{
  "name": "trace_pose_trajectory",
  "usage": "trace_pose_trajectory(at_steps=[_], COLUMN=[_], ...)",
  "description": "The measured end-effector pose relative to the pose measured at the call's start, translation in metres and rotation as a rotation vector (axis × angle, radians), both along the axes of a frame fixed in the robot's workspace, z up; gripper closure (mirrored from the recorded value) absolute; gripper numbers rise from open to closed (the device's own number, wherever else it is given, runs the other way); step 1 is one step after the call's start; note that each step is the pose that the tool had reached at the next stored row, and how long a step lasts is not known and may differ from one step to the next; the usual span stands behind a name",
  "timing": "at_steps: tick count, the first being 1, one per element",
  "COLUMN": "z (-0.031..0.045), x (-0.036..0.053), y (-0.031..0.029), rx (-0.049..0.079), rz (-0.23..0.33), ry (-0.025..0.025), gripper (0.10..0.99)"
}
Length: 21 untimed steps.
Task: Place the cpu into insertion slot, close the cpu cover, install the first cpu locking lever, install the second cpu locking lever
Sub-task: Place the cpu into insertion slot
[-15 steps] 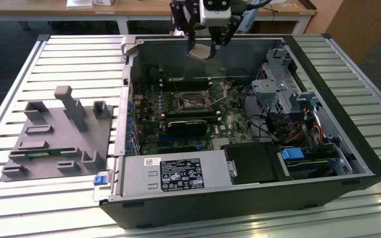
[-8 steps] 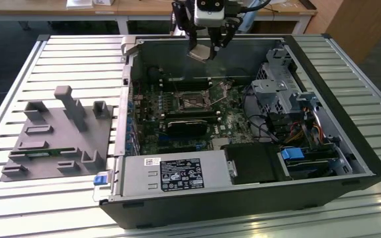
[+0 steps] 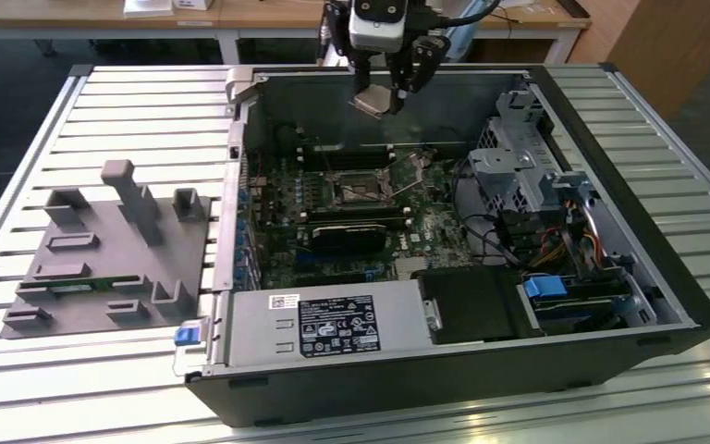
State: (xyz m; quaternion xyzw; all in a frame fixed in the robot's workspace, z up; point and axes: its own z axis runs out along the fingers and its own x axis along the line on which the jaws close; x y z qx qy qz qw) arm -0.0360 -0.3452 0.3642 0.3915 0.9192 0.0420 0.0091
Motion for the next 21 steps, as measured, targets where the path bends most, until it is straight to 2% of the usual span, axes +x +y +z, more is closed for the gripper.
trace_pose_trajectory(at_steps=[21], z=[-0.004], x=[0.0], y=[0.0001], rx=[-0.003], rz=[-0.316], ry=[0.0002], gripper=[0.545])
